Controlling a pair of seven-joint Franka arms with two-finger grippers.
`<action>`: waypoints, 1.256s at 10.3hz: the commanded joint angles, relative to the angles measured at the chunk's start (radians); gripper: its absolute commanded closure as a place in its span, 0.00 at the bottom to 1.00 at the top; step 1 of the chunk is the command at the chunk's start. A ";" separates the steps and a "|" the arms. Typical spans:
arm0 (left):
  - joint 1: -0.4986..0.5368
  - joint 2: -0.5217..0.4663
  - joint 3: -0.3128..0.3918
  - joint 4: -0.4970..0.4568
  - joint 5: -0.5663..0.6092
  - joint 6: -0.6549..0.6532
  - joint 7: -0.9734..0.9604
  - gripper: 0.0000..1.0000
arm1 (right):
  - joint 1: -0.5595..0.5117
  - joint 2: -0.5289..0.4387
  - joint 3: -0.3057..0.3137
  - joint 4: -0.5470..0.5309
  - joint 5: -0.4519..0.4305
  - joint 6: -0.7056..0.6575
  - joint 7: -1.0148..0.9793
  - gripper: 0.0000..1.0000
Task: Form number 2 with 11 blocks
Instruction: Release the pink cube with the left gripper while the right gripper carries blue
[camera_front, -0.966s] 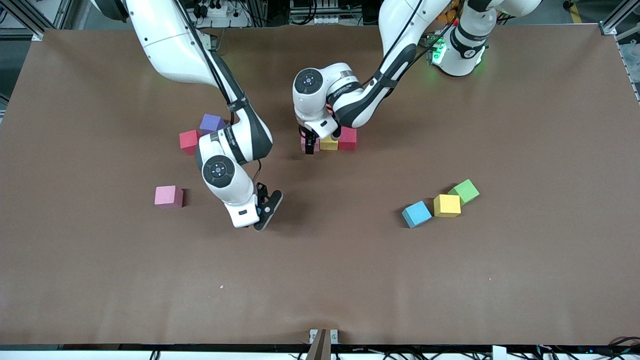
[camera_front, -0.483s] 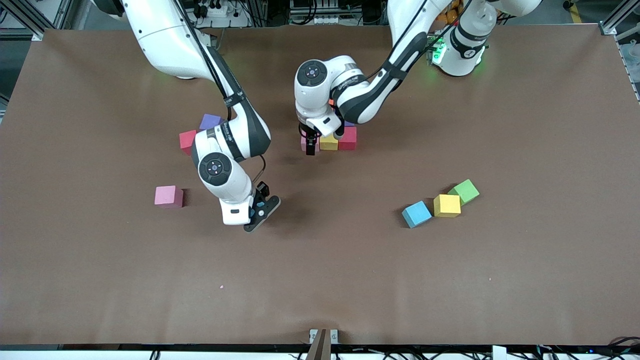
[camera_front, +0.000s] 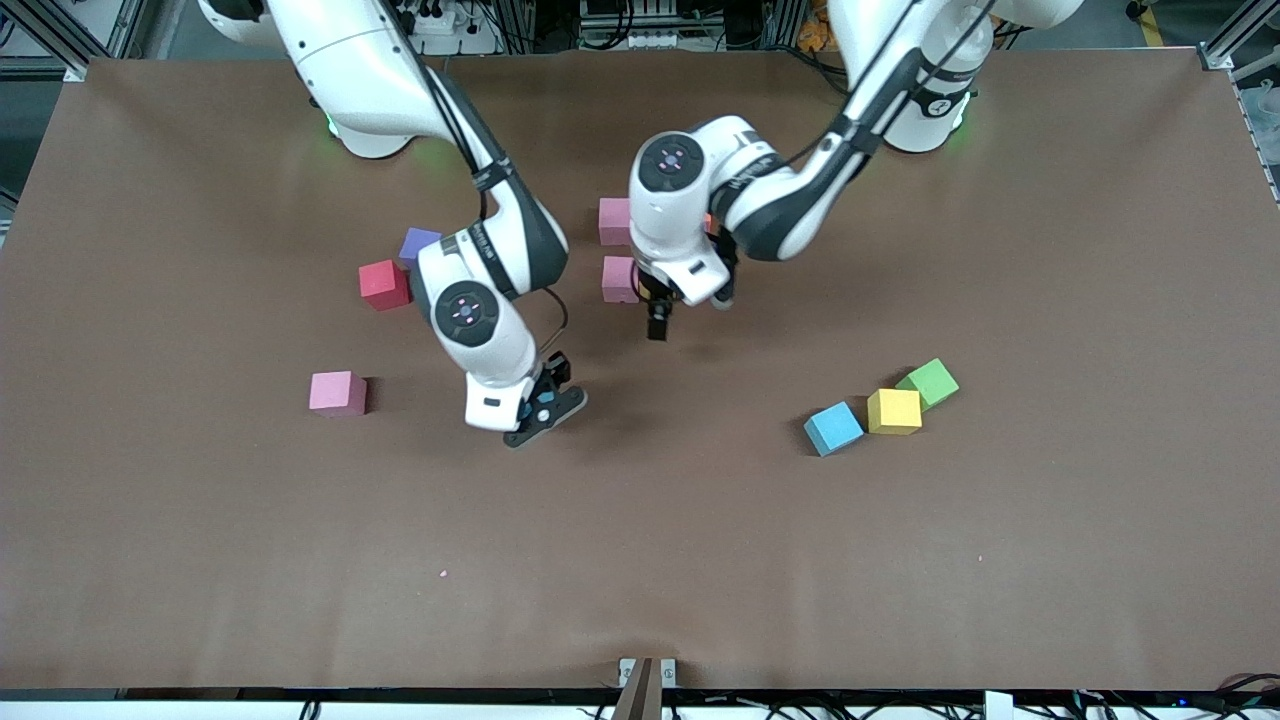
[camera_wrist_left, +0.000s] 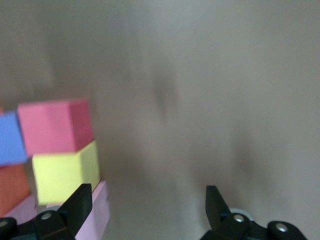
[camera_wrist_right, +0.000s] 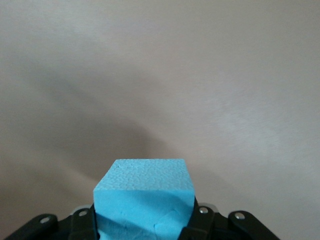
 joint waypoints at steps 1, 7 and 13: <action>0.102 -0.015 -0.011 0.064 -0.063 -0.082 0.226 0.00 | 0.061 -0.053 -0.002 -0.062 0.010 0.006 0.176 0.69; 0.265 0.029 0.003 0.110 -0.046 -0.100 0.839 0.00 | 0.250 -0.174 -0.002 -0.318 0.010 0.168 0.493 0.68; 0.317 0.162 0.084 0.151 0.029 -0.092 1.110 0.00 | 0.266 -0.136 -0.001 -0.305 0.010 0.227 0.618 0.68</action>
